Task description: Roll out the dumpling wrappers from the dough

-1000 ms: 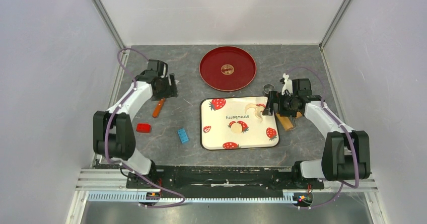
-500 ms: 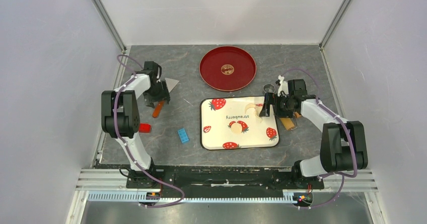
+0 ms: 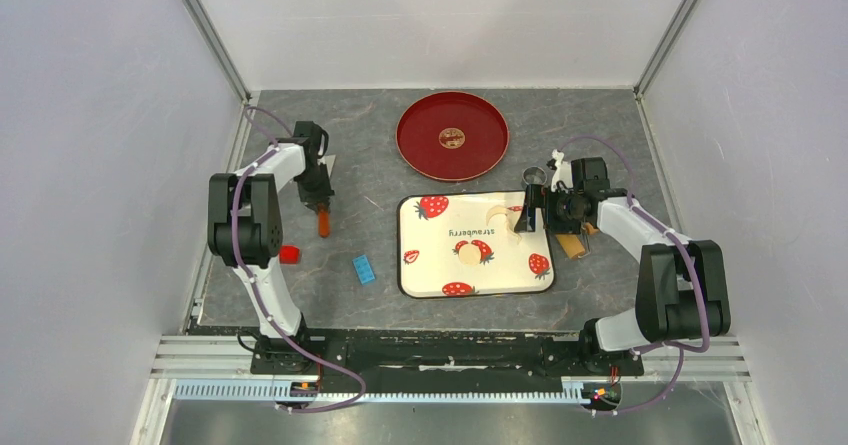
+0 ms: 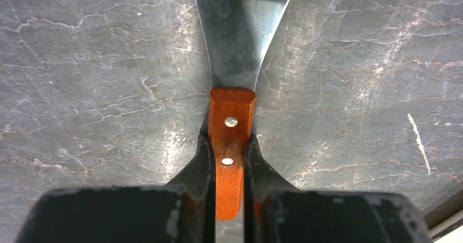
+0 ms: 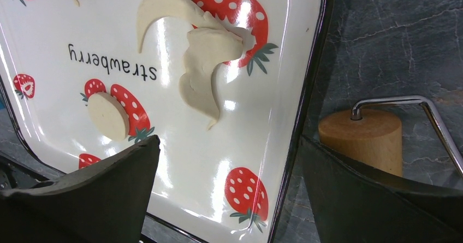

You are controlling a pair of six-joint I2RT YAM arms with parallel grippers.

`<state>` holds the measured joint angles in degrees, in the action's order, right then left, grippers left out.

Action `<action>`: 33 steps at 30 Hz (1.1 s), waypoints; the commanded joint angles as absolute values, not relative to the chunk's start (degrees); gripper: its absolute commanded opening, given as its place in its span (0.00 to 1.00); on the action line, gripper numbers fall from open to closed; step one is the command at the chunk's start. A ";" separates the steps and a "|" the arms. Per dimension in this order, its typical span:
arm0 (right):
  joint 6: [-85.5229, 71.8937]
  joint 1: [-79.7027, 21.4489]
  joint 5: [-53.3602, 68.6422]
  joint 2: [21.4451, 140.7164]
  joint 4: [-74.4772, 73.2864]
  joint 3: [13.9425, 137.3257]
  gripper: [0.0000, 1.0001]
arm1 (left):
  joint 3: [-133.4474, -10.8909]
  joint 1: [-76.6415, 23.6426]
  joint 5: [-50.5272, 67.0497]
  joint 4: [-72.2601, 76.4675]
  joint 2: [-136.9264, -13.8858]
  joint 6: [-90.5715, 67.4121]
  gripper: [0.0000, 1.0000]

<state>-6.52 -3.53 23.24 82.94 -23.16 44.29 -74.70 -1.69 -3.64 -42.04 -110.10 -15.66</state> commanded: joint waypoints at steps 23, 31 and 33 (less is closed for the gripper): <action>-6.91 -3.93 25.98 73.40 -25.85 43.75 0.98 | -64.56 -16.86 6.43 -40.56 -80.84 -8.28 0.02; -7.89 -5.72 29.50 69.05 -26.97 47.07 0.98 | -58.05 -28.77 7.77 -35.69 -74.05 -4.54 0.02; -8.92 -6.59 30.97 68.54 -26.37 47.65 0.98 | -57.03 -31.38 7.30 -34.94 -73.76 -4.00 0.02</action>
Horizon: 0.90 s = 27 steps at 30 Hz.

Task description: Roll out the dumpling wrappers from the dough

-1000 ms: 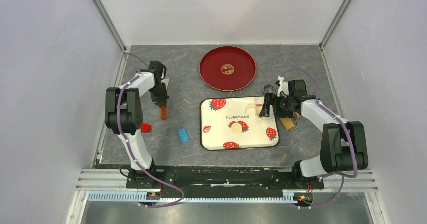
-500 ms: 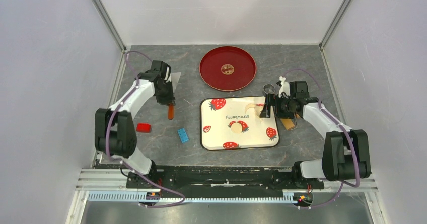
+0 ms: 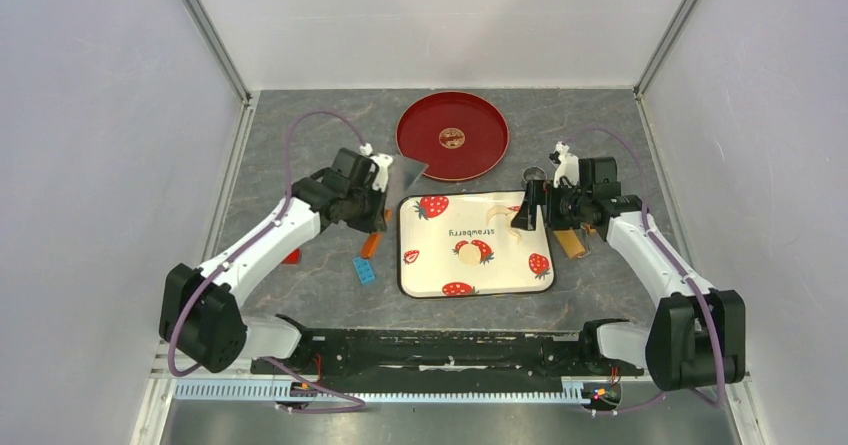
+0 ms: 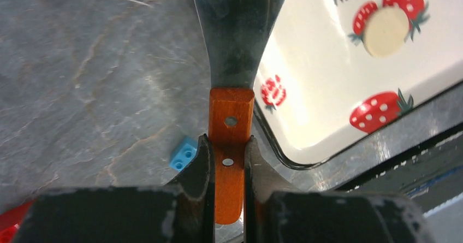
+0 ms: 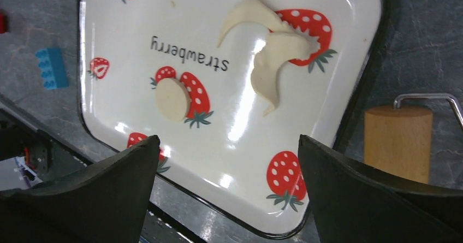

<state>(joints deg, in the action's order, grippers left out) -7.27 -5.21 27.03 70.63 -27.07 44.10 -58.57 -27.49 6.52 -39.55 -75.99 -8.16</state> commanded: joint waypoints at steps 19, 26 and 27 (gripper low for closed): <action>-16.75 -20.66 29.92 74.16 -16.22 48.27 0.98 | -59.44 -58.86 -6.83 -32.87 -82.83 -2.23 0.02; -15.12 -21.22 26.70 76.97 -16.87 45.38 0.98 | -60.73 -60.28 -7.14 -32.71 -82.16 -3.07 0.02; -14.97 -21.34 26.25 77.22 -16.94 45.27 0.98 | -60.81 -60.27 -7.09 -32.62 -81.96 -3.12 0.02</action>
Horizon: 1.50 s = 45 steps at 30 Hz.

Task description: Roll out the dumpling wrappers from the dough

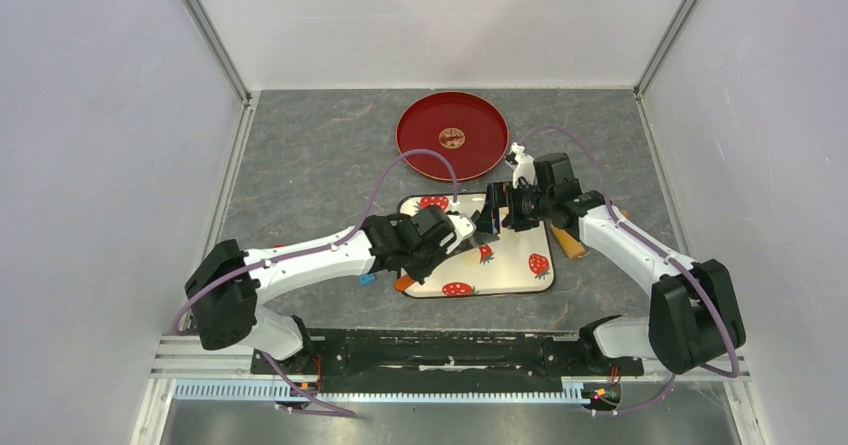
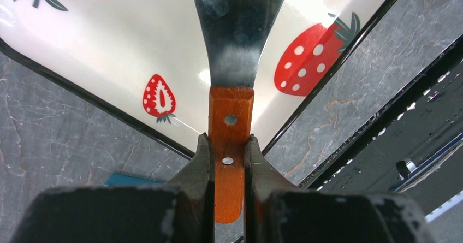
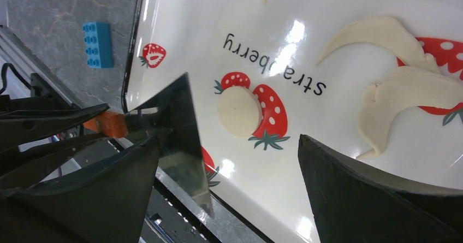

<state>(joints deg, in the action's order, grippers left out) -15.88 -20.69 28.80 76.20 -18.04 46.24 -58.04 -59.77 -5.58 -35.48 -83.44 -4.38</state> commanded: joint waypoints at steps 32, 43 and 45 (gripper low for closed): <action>-11.11 -16.72 13.96 69.03 -20.78 39.75 0.98 | -48.58 -53.62 -19.82 -22.25 -74.75 3.46 0.02; -7.26 -10.47 10.30 69.91 -23.52 36.69 0.98 | -47.47 -49.04 -15.02 -27.12 -73.62 14.44 0.02; -6.88 -10.15 9.88 70.65 -23.70 36.39 0.98 | -47.46 -49.04 -12.94 -26.51 -73.93 14.46 0.02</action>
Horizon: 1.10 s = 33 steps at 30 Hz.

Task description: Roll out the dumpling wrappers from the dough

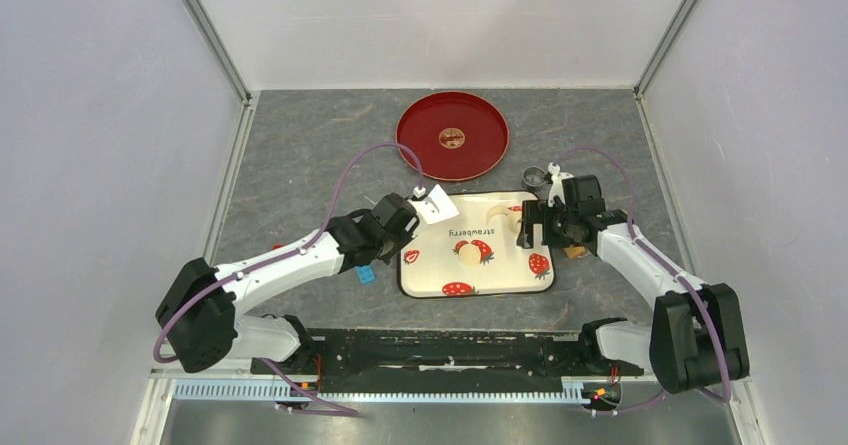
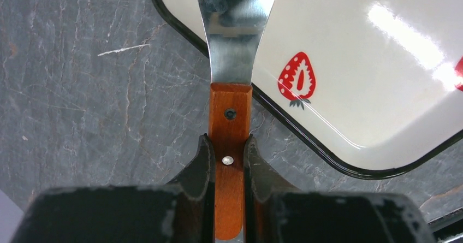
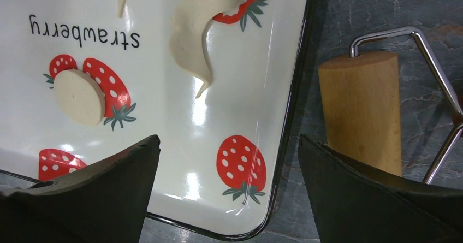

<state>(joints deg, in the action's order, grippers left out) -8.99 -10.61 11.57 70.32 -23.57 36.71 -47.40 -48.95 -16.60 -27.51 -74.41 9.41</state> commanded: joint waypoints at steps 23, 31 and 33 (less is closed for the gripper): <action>-5.07 -9.36 11.51 74.13 -22.46 33.93 0.98 | -50.19 -51.32 -14.47 -31.04 -83.91 17.26 0.02; -4.82 -9.39 11.78 74.28 -22.34 33.84 0.98 | -50.96 -52.99 -15.02 -32.14 -86.41 17.44 0.02; -4.89 -9.41 11.99 74.35 -22.24 33.84 0.98 | -50.99 -53.17 -15.34 -32.16 -87.15 17.46 0.02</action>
<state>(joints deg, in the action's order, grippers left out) -5.72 -9.56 10.90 73.73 -23.22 34.24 -48.95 -52.38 -14.13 -31.51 -85.84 14.63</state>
